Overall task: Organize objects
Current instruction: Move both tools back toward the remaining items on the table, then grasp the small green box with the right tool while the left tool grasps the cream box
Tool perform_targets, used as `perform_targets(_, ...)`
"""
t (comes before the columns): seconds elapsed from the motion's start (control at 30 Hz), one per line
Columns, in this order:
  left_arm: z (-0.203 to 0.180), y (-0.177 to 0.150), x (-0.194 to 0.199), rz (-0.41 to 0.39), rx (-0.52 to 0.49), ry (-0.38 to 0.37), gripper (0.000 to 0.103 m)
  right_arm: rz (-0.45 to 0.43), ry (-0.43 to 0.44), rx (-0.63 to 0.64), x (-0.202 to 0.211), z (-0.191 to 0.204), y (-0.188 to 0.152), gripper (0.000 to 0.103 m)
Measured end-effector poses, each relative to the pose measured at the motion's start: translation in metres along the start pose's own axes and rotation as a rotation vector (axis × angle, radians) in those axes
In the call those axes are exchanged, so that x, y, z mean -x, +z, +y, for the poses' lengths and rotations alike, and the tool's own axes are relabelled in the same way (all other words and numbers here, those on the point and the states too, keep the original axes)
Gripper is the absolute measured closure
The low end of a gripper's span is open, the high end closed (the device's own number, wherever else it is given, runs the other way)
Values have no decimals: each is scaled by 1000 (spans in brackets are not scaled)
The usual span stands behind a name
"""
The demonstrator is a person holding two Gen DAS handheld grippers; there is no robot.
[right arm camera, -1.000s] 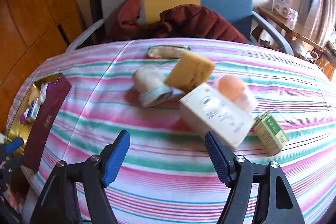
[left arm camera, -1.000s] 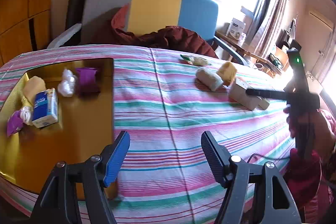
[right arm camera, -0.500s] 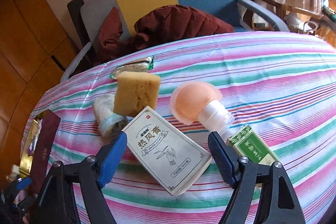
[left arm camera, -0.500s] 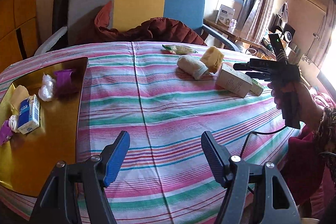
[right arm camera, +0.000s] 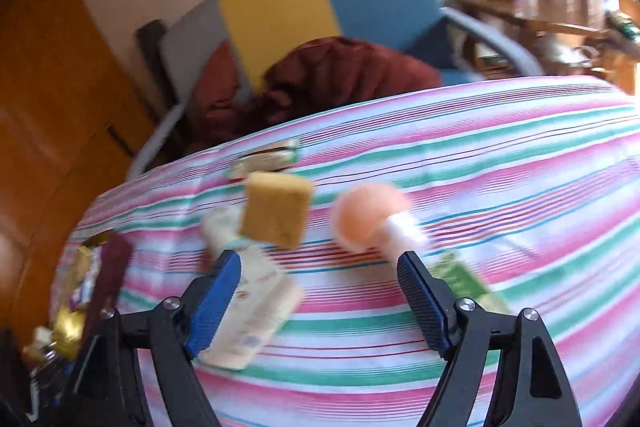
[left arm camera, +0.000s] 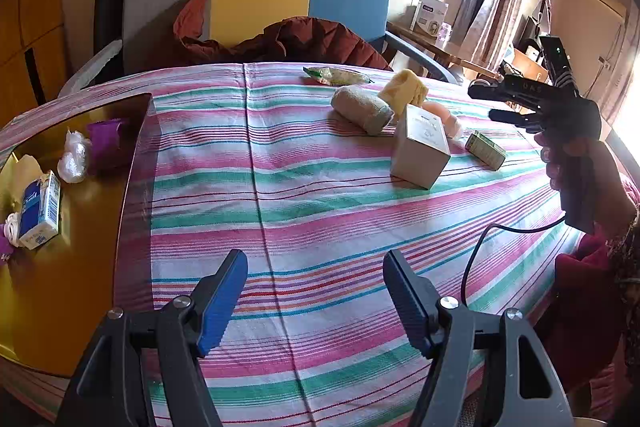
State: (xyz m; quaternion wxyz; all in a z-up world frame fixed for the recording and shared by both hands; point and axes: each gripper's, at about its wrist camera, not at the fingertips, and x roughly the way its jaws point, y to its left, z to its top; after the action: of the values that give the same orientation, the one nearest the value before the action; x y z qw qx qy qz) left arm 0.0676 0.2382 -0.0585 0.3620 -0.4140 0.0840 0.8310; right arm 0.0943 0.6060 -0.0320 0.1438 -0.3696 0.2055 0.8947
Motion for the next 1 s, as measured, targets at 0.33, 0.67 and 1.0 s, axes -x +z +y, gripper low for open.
perform_targets(0.33,-7,2,-7,19,-5,-22,32,187,-288,38,-42,-42,-6,26)
perform_targets(0.67,-17,6,-12,30,-25,-42,32,296,-242,52,-55,-37,-26,59)
perform_targets(1.0,-42,24,-32,62,-91,-65,32,292,-236,-25,-45,-46,-29,69)
